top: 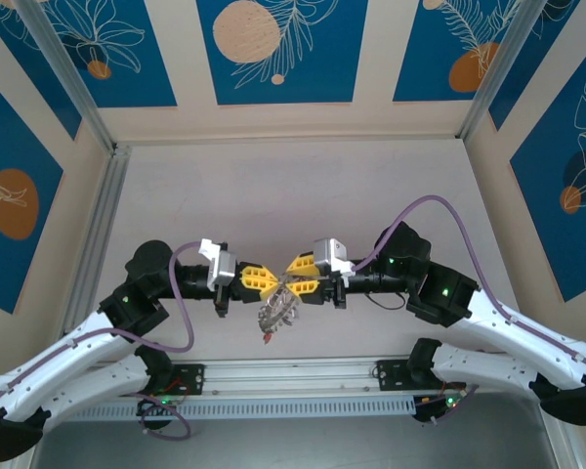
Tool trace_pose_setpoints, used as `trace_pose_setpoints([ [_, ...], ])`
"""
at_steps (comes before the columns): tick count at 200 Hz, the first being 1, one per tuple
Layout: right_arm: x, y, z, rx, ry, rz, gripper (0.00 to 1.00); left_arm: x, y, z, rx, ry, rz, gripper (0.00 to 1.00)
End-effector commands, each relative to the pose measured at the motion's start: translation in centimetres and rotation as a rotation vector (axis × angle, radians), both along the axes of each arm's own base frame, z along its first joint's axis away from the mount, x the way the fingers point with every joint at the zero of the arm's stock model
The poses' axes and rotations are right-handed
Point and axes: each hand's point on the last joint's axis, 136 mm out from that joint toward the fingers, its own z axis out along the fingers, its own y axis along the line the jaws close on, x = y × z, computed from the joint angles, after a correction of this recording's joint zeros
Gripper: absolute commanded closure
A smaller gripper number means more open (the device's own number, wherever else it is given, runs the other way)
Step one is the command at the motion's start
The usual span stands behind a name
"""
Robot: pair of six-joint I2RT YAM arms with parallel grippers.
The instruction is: Put the keys on the keyring
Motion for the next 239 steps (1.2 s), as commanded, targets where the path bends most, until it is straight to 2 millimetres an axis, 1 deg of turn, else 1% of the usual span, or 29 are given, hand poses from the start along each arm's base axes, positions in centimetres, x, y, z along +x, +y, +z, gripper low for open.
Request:
trace_pose_setpoints([
  [1, -0.8, 0.1, 0.2, 0.016, 0.007, 0.042, 0.69, -0.1, 0.6, 1.9, -0.05, -0.054, 0.01, 1.0],
  [22, -0.7, -0.1, 0.3, 0.017, 0.005, 0.031, 0.68, -0.1, 0.6, 2.1, -0.052, -0.057, 0.01, 1.0],
  [59, -1.2, -0.2, 0.4, 0.034, 0.011, 0.055, 0.64, 0.0, 0.4, 2.1, -0.051, -0.054, 0.009, 1.0],
  [114, -1.3, -0.3, 0.2, 0.052, 0.005, 0.052, 0.65, 0.1, 0.4, 2.0, -0.05, -0.053, 0.011, 1.0],
  [138, -0.9, 0.2, -0.2, 0.034, 0.016, 0.043, 0.66, 0.0, 0.4, 2.1, -0.056, -0.051, 0.004, 1.0],
  [166, -0.7, 0.6, -0.2, 0.043, 0.017, 0.046, 0.66, 0.0, 0.4, 2.0, -0.055, -0.05, 0.001, 1.0],
  [198, -0.6, 1.0, -0.4, 0.036, 0.024, 0.051, 0.74, 0.0, 0.5, 2.2, -0.064, -0.055, 0.001, 1.0],
  [223, -0.6, 1.0, -0.6, 0.028, 0.031, 0.054, 0.78, -0.1, 0.5, 2.3, -0.07, -0.055, 0.004, 1.0],
  [239, -0.6, 1.0, -0.7, 0.023, 0.031, 0.052, 0.84, 0.0, 0.5, 2.3, -0.076, -0.054, 0.004, 1.0],
])
